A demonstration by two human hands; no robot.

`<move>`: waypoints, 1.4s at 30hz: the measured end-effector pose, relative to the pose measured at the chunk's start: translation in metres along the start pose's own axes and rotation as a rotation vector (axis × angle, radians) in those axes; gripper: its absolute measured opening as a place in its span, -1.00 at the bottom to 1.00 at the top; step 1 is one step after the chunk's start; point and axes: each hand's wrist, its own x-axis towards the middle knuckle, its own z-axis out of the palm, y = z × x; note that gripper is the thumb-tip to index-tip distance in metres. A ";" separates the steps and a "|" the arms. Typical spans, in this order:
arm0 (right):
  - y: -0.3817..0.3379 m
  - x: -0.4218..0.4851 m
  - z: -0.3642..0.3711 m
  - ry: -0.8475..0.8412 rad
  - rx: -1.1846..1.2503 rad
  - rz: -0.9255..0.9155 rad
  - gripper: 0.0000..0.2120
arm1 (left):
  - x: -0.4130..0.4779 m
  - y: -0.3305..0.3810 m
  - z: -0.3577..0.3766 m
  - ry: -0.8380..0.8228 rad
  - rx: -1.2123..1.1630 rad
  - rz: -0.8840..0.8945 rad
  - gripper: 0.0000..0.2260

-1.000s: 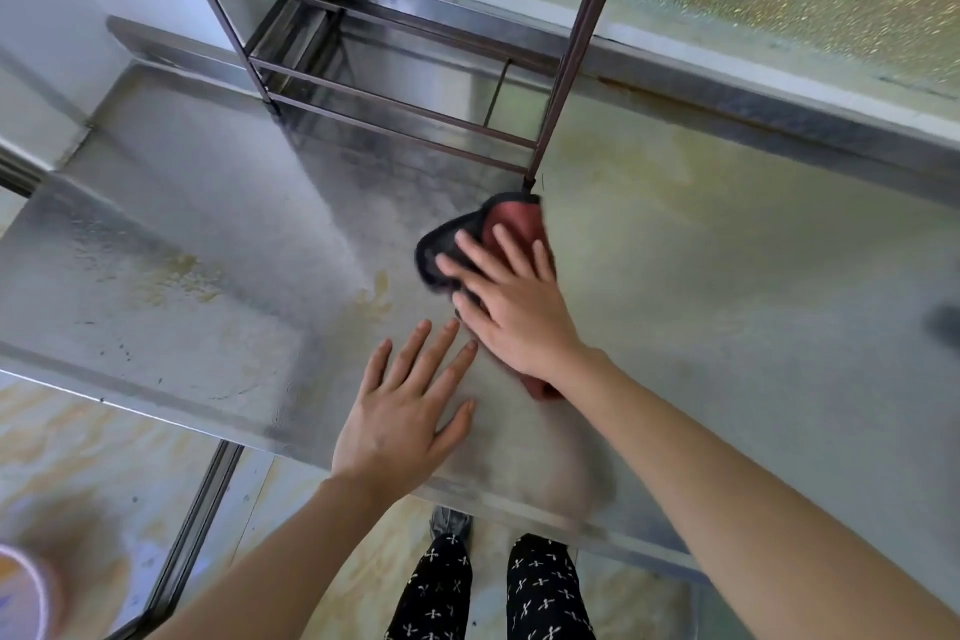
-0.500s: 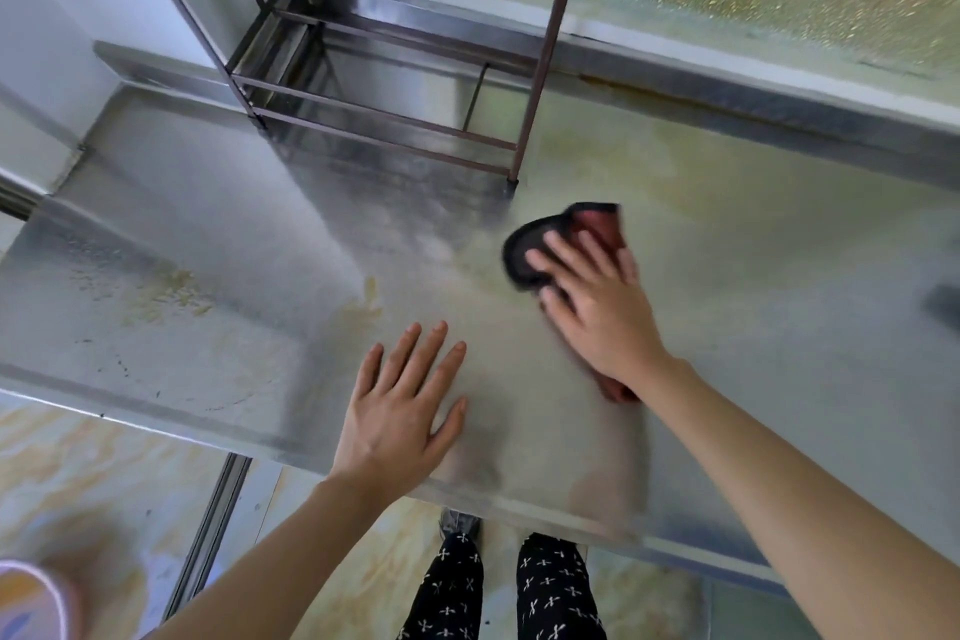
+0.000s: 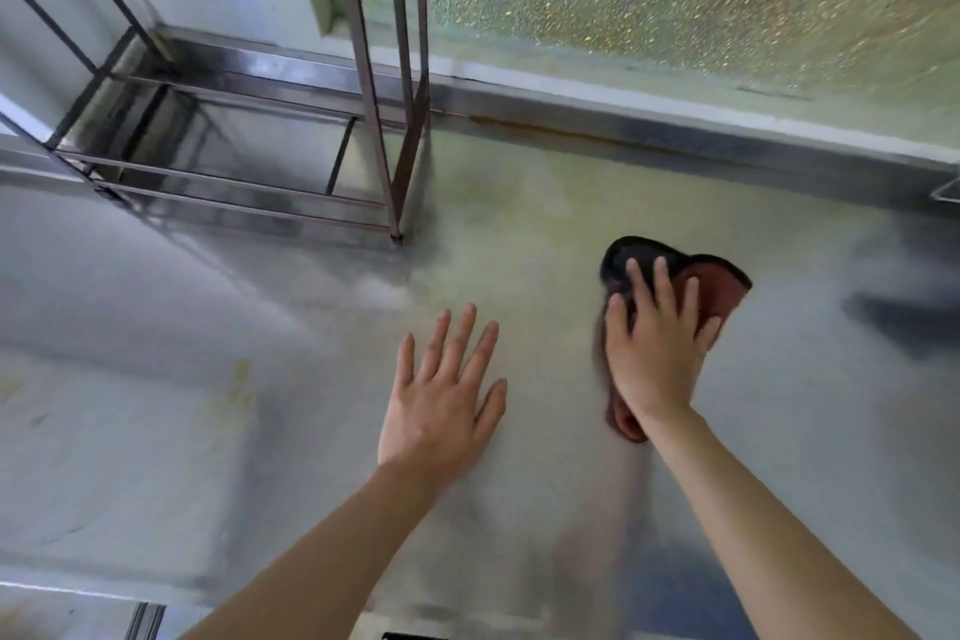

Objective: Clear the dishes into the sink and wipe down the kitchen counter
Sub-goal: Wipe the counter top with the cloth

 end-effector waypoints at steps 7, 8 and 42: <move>0.018 0.037 -0.007 -0.067 -0.044 -0.291 -0.53 | 0.022 0.008 -0.002 -0.013 0.031 -0.036 -0.49; 0.013 0.050 -0.006 -0.037 -0.007 -0.152 -0.54 | 0.021 0.008 -0.002 -0.020 0.035 -0.038 -0.49; -0.109 0.147 0.021 -0.151 0.041 -0.726 -0.55 | 0.024 0.007 -0.011 -0.084 0.016 -0.057 -0.52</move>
